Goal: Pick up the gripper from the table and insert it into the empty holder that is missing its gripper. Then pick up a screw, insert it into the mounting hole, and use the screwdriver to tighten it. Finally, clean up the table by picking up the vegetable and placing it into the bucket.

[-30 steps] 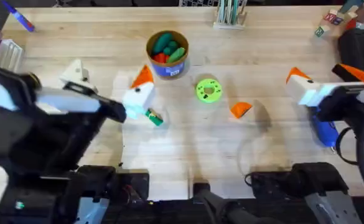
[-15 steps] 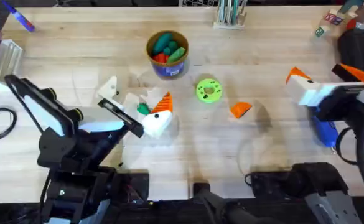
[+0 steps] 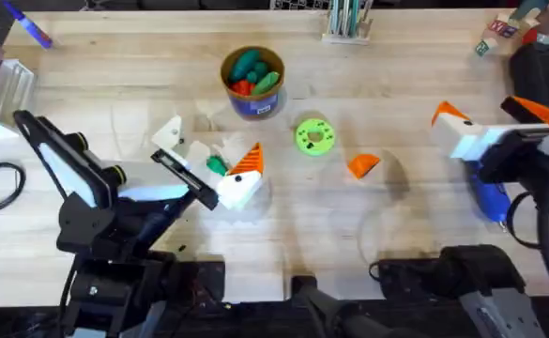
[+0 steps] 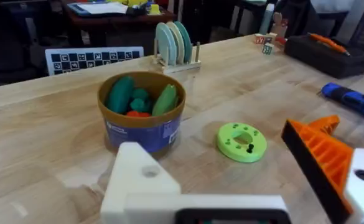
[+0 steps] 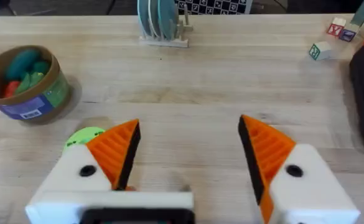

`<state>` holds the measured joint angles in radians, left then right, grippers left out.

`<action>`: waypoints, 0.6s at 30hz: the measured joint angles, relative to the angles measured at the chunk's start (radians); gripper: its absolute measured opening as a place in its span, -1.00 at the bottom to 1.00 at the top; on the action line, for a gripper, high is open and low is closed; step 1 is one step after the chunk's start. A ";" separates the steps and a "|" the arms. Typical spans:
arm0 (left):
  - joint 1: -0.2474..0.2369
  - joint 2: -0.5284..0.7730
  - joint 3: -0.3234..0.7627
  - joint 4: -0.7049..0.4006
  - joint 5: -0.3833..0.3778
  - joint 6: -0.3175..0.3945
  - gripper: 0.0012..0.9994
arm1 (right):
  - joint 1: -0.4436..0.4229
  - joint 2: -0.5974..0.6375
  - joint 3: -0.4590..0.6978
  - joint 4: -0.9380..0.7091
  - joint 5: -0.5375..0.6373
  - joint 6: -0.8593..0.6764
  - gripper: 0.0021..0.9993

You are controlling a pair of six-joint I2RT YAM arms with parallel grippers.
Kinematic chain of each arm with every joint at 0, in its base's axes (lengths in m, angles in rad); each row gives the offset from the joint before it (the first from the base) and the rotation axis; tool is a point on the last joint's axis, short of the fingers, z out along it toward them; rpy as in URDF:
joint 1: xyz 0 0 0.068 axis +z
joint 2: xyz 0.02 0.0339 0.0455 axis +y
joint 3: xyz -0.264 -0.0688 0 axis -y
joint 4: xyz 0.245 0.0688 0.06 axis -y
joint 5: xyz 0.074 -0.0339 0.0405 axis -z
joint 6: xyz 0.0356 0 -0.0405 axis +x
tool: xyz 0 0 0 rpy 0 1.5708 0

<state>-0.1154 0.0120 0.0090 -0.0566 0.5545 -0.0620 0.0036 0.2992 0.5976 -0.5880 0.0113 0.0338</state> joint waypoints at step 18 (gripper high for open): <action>0.000 0.000 0.003 -0.030 0.325 -0.004 0.97 | 0.000 0.003 0.000 0.003 -0.021 0.015 0.88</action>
<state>-0.1154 0.0120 0.0120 -0.0869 0.8798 -0.0659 0.0036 0.3019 0.5976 -0.5855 -0.0096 0.0490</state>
